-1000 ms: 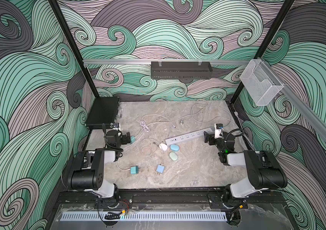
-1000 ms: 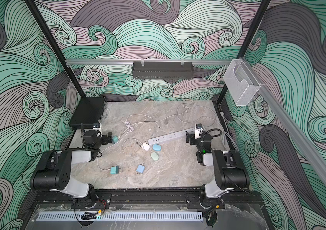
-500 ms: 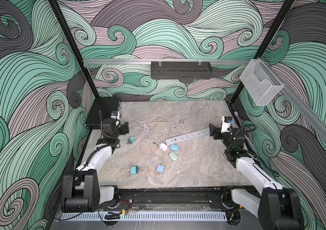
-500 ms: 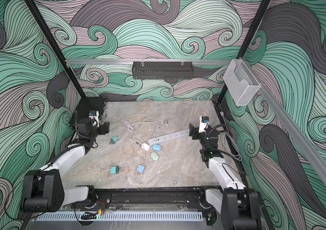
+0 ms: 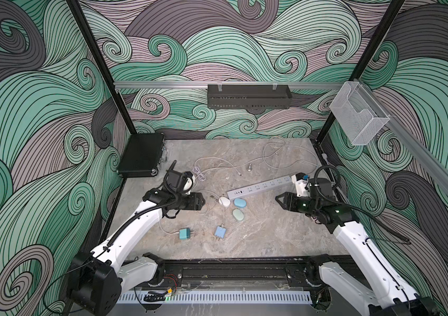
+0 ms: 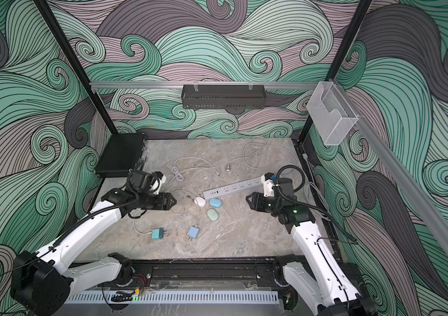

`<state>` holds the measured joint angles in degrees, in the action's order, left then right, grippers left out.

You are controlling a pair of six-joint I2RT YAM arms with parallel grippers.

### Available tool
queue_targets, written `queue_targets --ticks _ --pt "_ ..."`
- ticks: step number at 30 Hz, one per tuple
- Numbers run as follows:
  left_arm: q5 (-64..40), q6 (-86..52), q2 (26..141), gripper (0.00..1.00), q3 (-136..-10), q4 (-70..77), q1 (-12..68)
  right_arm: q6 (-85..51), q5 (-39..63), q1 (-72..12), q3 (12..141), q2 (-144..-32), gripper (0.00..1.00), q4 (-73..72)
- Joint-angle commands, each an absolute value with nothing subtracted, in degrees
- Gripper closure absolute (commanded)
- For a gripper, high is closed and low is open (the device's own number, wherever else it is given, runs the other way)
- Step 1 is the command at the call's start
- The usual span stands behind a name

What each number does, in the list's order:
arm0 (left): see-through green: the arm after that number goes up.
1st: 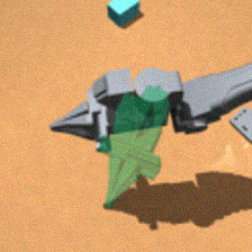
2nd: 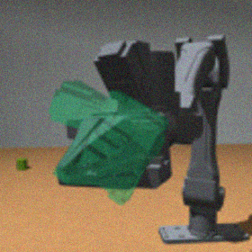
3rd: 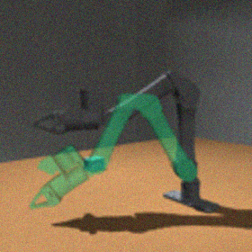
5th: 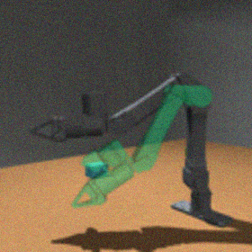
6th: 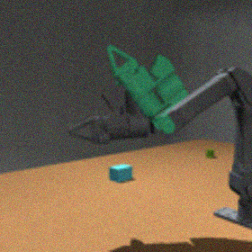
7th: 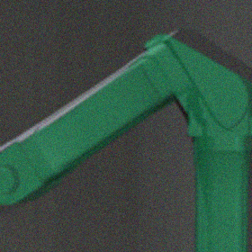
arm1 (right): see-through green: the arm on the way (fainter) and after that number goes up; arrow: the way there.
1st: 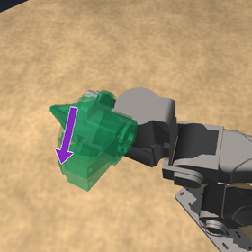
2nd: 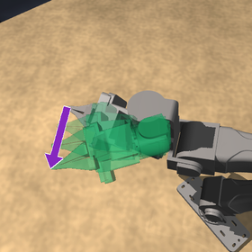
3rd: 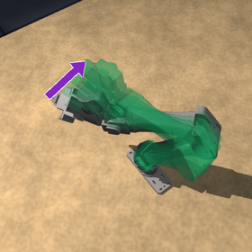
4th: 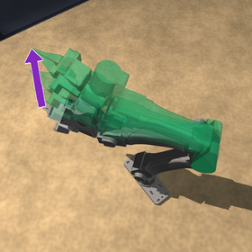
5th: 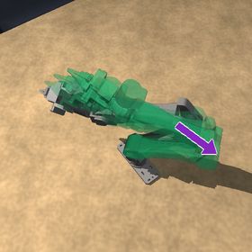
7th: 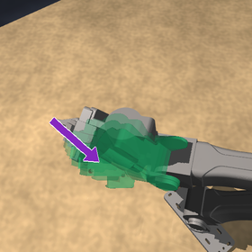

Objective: Charge the bluetooth headset
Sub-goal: Pick up the plug from the center of the board.

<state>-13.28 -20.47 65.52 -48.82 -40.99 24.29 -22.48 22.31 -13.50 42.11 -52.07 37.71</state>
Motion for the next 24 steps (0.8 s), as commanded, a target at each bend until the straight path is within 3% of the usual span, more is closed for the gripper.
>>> queue_targets --ticks 1,8,24 --pt "-15.88 -24.34 67.35 0.25 -49.39 -48.21 29.21 -27.79 25.69 -17.90 43.33 -53.47 0.48 49.13" --pt "-16.42 -28.60 71.72 0.22 -49.68 -45.10 38.03 -31.05 27.82 -25.01 43.83 -56.00 0.46 50.19" --pt "-9.85 -35.04 88.54 0.31 -53.72 -39.02 45.26 -34.27 28.82 -26.43 46.01 -60.47 0.42 47.96"
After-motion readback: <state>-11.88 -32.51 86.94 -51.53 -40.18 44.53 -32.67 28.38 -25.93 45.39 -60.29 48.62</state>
